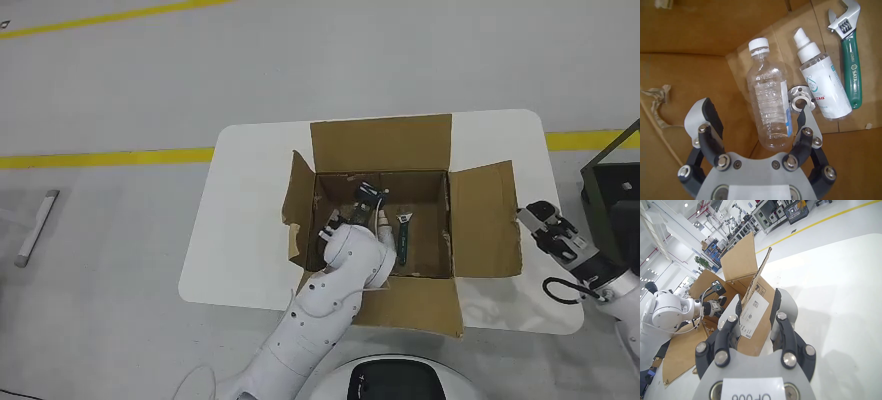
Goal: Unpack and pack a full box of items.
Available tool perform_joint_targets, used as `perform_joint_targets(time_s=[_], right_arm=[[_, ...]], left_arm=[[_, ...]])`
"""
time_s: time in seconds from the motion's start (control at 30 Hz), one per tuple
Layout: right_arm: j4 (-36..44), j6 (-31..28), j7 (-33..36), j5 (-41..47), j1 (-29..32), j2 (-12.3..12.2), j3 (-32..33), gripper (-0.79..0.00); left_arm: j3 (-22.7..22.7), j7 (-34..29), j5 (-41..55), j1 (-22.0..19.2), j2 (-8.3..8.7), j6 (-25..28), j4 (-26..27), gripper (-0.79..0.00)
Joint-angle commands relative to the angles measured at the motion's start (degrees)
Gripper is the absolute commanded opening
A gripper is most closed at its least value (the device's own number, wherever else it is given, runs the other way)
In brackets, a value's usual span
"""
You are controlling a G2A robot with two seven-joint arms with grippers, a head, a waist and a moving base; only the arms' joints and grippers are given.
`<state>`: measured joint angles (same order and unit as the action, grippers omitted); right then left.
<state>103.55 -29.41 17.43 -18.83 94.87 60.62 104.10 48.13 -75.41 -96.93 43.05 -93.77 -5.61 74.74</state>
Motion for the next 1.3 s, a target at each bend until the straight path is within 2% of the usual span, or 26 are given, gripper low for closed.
perform_joint_targets(time_s=[0.0, 0.4, 0.7, 0.8, 0.93, 1.0, 1.13, 1.17, 1.2, 1.27], right_arm=[[0.2, 0.0, -0.1, -0.1, 0.2, 0.0, 0.0, -0.422], [1.1, 0.1, -0.3, 0.1, 0.9, 0.2, 0.1, -0.425], [0.8, 0.2, -0.2, 0.4, 0.6, 0.2, -0.2, -0.425], [0.7, 0.2, -0.1, 1.0, 0.3, 0.3, -0.3, -0.419], [0.6, 0.0, 0.1, 1.8, 0.0, 0.3, -0.1, -0.413], [0.5, 0.1, -0.1, 2.9, 0.0, 0.3, 0.0, -0.409], [0.4, -0.4, 0.8, 5.6, -0.4, 0.4, -0.5, -0.397], [0.5, -0.5, 1.4, 5.9, -0.6, 0.4, -0.7, -0.394], [0.6, -0.8, 2.0, 5.9, -0.7, 0.3, -0.8, -0.345], [0.6, -1.3, 3.7, 5.9, -1.0, 0.3, -1.4, -0.194]], left_arm=[[0.0, 0.2, 0.9, -0.7, -0.42, -0.3, -1.8, 0.000], [1.3, 0.8, 4.2, -5.0, -2.23, -1.0, -9.3, 0.000], [0.9, 1.4, 4.2, -6.0, -3.23, -0.3, -12.4, 0.000], [0.7, 1.1, 3.3, -6.2, -3.51, -0.8, -13.3, -0.028], [0.7, 1.3, 3.3, -6.5, -3.93, -0.9, -14.4, -0.089], [0.7, 1.5, 3.1, -6.6, -4.12, -0.8, -14.9, -0.206], [0.9, 1.9, 3.2, -6.6, -4.45, -0.8, -16.0, -0.311], [1.0, 2.0, 3.3, -6.6, -4.54, -0.8, -16.2, -0.311], [1.0, 2.0, 3.3, -6.7, -4.63, -0.9, -16.4, -0.332], [1.2, 2.0, 3.6, -6.7, -4.80, -1.0, -16.6, -0.406]])
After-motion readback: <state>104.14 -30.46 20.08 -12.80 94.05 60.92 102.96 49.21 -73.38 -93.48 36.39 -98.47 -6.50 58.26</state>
